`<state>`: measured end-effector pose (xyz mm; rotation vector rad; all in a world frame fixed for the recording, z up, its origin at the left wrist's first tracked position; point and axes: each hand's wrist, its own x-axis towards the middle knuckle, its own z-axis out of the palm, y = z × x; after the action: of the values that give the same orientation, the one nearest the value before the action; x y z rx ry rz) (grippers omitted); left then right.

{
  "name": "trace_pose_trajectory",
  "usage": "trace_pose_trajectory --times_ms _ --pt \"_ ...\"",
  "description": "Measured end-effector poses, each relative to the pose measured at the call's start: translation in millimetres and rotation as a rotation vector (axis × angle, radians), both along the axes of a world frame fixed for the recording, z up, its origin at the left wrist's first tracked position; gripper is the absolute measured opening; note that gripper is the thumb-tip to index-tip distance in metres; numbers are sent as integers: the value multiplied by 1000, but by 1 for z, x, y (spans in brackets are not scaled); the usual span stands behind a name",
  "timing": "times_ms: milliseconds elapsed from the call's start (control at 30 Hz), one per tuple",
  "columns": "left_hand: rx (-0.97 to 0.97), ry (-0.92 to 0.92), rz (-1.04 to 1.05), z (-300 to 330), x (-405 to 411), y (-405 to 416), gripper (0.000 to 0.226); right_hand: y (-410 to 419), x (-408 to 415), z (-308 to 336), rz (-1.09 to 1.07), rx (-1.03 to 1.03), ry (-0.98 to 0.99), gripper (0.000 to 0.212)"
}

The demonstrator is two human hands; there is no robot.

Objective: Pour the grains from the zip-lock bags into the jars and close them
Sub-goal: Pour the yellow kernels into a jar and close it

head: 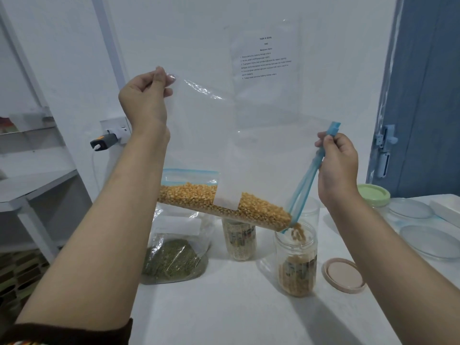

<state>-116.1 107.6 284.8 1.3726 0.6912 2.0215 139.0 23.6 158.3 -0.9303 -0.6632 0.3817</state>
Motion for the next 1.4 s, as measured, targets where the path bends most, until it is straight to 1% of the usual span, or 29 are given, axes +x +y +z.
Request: trace_pose_trajectory --times_ms 433,1067,1200,1400 --pt "15 0 -5 3 2 -2 14 -1 2 1 -8 2 -8 26" --pt "35 69 -30 1 4 -3 12 -4 2 -2 -21 -10 -8 26" --pt "41 62 -30 2 6 -4 17 -5 3 -2 -23 -4 -5 25" --pt "39 62 -31 3 7 -3 16 -8 3 -2 -25 -9 -4 25"
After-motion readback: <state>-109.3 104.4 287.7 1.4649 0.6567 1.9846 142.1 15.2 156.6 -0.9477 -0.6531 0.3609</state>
